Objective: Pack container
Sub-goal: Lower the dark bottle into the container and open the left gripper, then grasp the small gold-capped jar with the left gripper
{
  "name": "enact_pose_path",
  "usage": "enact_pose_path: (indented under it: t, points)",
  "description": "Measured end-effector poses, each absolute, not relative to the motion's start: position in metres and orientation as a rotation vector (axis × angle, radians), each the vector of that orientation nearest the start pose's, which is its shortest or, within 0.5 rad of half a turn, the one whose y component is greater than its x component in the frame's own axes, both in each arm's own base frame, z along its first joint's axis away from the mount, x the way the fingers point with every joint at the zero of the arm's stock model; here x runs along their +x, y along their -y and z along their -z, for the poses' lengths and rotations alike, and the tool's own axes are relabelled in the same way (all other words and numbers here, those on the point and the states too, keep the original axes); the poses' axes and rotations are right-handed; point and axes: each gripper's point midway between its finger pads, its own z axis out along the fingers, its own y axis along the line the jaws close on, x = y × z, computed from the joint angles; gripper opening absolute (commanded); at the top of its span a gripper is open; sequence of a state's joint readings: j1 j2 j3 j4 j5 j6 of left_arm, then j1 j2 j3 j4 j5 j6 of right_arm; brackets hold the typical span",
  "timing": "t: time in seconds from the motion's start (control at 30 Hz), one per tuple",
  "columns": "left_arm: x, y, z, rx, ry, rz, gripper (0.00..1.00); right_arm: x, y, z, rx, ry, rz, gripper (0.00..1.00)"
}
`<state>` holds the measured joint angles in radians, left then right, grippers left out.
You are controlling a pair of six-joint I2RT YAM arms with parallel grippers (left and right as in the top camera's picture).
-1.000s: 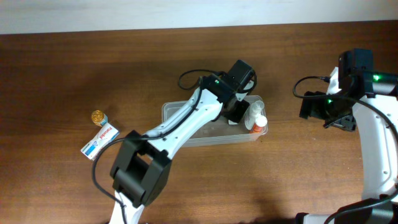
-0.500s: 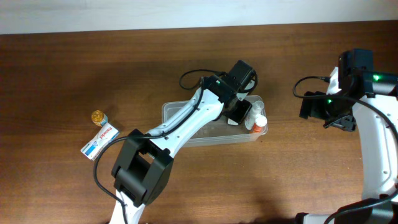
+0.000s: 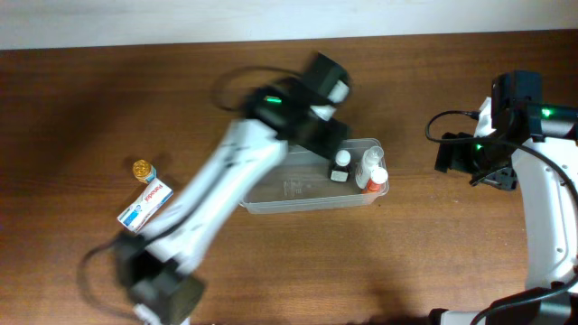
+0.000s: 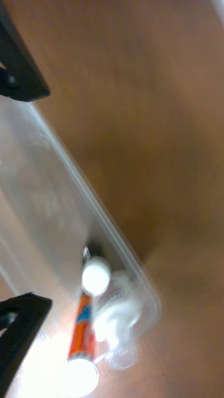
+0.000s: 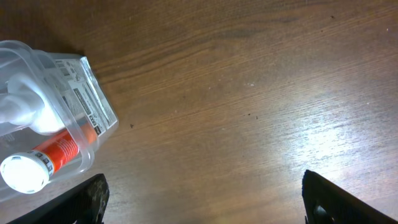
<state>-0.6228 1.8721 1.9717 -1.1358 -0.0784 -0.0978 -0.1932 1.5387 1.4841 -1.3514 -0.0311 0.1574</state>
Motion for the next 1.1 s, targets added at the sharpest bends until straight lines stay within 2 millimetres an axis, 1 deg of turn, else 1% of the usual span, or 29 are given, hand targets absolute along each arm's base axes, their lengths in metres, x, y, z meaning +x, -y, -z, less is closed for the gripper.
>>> enact_pose_path:
  t: [0.03, 0.07, 0.1, 0.13, 0.17, 0.2, 0.23, 0.3, 0.37, 0.43, 0.5, 0.57, 0.63, 0.67, 0.7, 0.77, 0.93, 1.03, 1.1]
  points:
    - [0.385, 0.238, -0.256, 0.586, -2.512, 0.142, 0.99, 0.295, 0.052, -0.181, 0.515, -2.931, -0.042, 0.91]
    - [0.387, 0.213, -0.274, 0.504, -2.501, 0.124, 0.99, 0.295, 0.052, -0.182, 0.516, -2.931, -0.042, 0.91]
    - [0.389, 0.187, -0.288, 0.415, -2.5, 0.103, 0.99, 0.295, 0.052, -0.181, 0.515, -2.931, -0.042, 0.91]
    - [0.389, 0.159, -0.297, 0.321, -2.508, 0.079, 0.99, 0.295, 0.052, -0.182, 0.516, -2.931, -0.042, 0.91]
    - [0.389, 0.129, -0.302, 0.216, -2.525, 0.049, 0.99, 0.295, 0.052, -0.181, 0.515, -2.931, -0.042, 0.91]
    - [0.39, 0.104, -0.303, 0.124, -2.544, 0.023, 0.99, 0.295, 0.052, -0.182, 0.514, -2.931, -0.042, 0.91]
    - [0.39, 0.077, -0.3, 0.02, -2.568, -0.009, 0.99, 0.295, 0.052, -0.182, 0.516, -2.93, -0.042, 0.92]
    - [0.393, 0.032, -0.292, -0.158, -2.602, -0.053, 0.99, 0.295, 0.052, -0.181, 0.516, -2.931, -0.042, 0.91]
    - [0.395, -0.006, -0.279, -0.307, -2.632, -0.077, 0.99, 0.295, 0.052, -0.182, 0.515, -2.93, -0.042, 0.92]
    - [0.397, -0.035, -0.263, -0.426, -2.662, -0.087, 0.99, 0.295, 0.052, -0.181, 0.516, -2.93, -0.042, 0.92]
    - [0.396, -0.057, -0.246, -0.517, -2.698, -0.096, 0.99, 0.295, 0.052, -0.181, 0.516, -2.931, -0.042, 0.92]
    - [0.395, -0.075, -0.224, -0.591, -2.743, -0.107, 1.0, 0.295, 0.052, -0.182, 0.516, -2.93, -0.042, 0.92]
    - [0.394, -0.088, -0.202, -0.649, -2.791, -0.113, 0.99, 0.295, 0.052, -0.181, 0.514, -2.93, -0.042, 0.92]
    - [0.394, -0.092, -0.192, -0.667, -2.813, -0.116, 0.99, 0.295, 0.052, -0.182, 0.515, -2.931, -0.042, 0.92]
    - [0.394, -0.095, -0.178, -0.686, -2.846, -0.117, 0.99, 0.295, 0.052, -0.182, 0.515, -2.93, -0.042, 0.92]
    - [0.393, -0.097, -0.151, -0.712, -2.915, -0.122, 0.99, 0.295, 0.052, -0.182, 0.516, -2.93, -0.042, 0.92]
    - [0.388, -0.094, -0.083, -0.74, -3.094, -0.126, 0.99, 0.295, 0.052, -0.182, 0.514, -2.93, -0.042, 0.92]
    - [0.388, -0.094, -0.052, -0.751, -3.159, -0.132, 0.99, 0.295, 0.052, -0.181, 0.511, -2.931, -0.042, 0.92]
    - [0.385, -0.093, -0.035, -0.758, -3.2, -0.136, 1.0, 0.295, 0.052, -0.182, 0.509, -2.931, -0.042, 0.92]
